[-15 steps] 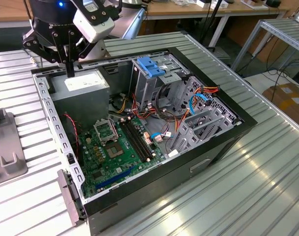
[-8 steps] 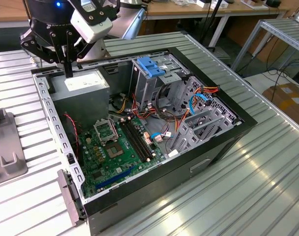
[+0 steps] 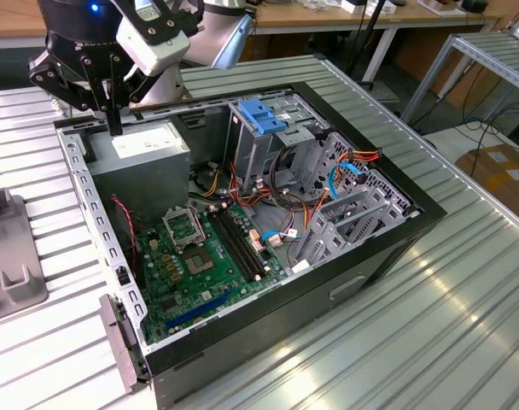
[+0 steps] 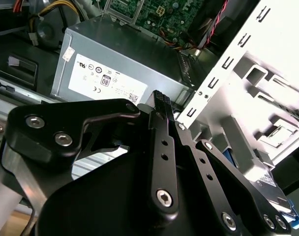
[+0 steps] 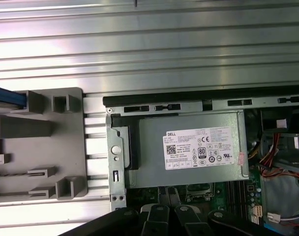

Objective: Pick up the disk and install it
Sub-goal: 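Reach for the disk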

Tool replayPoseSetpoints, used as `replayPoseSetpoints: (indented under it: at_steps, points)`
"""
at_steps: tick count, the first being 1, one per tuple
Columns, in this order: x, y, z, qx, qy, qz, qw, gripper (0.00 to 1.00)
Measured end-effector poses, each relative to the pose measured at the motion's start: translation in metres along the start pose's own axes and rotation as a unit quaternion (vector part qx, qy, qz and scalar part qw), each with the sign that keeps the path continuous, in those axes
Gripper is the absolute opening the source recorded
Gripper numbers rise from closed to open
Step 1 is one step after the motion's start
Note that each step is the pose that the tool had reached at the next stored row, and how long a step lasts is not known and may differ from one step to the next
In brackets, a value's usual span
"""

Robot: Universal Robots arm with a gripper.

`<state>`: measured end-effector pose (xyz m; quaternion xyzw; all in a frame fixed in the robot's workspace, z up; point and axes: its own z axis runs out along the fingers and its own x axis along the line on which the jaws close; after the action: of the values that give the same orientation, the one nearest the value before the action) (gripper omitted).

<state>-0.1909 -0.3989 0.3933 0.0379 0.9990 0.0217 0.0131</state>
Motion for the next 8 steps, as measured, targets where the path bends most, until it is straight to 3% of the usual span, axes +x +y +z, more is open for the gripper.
replayPoseSetpoints:
  at_steps: [8]
  points:
    - [0.0045, -0.0003, -0.0001, 0.0000, 0.0000, 0.000, 1.0000, 0.10]
